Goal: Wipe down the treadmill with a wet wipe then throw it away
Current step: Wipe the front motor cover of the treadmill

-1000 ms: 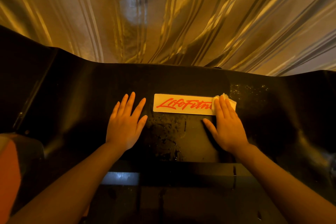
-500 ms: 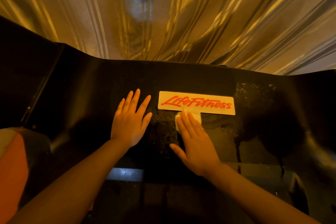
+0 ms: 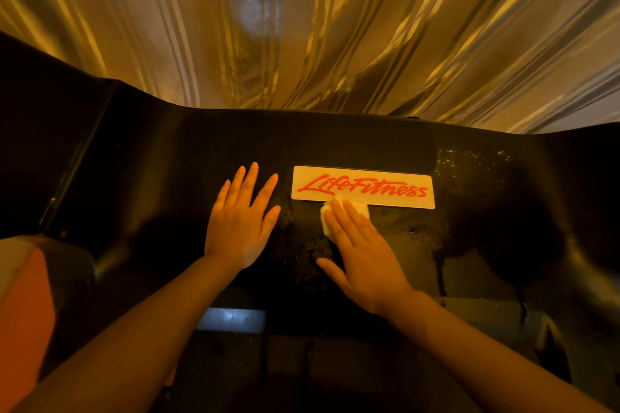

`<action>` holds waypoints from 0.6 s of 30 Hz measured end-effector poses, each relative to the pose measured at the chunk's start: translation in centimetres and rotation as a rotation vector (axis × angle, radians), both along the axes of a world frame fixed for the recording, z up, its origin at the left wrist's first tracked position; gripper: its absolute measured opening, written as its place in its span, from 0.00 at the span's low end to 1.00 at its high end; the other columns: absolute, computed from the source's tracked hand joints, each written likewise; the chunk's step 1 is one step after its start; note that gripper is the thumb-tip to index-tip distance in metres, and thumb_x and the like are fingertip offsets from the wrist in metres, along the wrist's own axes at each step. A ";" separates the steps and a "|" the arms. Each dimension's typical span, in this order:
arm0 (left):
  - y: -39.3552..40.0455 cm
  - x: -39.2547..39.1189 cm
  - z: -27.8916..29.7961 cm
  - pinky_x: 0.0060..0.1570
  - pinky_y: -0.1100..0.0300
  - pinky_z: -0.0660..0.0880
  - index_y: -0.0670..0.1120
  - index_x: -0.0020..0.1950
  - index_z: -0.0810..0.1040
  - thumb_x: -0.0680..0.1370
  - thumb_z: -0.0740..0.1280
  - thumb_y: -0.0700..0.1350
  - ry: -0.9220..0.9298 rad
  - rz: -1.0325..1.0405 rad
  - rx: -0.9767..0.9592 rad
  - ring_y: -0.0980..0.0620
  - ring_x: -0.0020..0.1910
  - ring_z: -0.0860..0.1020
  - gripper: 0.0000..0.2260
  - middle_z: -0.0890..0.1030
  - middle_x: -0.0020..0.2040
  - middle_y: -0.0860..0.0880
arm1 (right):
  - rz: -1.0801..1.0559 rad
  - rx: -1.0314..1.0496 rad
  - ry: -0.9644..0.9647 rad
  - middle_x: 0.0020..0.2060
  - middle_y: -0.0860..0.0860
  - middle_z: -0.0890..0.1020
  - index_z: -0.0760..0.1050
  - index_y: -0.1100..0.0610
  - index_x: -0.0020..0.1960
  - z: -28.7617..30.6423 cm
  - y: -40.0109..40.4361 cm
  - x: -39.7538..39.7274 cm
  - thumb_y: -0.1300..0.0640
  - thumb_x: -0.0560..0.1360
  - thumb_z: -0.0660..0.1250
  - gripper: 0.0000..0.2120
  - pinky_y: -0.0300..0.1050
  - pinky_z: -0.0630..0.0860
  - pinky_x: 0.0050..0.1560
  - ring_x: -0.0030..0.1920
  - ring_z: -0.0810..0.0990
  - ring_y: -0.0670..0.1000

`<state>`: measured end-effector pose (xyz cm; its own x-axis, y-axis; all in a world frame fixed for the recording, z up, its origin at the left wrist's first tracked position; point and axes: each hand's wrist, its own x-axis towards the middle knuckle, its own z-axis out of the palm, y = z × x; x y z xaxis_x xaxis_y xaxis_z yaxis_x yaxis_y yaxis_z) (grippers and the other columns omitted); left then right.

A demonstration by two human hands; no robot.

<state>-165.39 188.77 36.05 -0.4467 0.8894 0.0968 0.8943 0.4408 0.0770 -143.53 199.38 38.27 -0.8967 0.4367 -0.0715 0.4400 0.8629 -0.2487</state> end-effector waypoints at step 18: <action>-0.9 0.1 0.3 0.73 0.45 0.56 0.50 0.78 0.58 0.82 0.44 0.58 -0.033 -0.033 -0.030 0.42 0.78 0.55 0.26 0.58 0.79 0.42 | -0.181 0.005 -0.005 0.78 0.51 0.42 0.42 0.54 0.79 -0.1 -0.8 3.5 0.30 0.77 0.38 0.40 0.47 0.37 0.74 0.78 0.36 0.51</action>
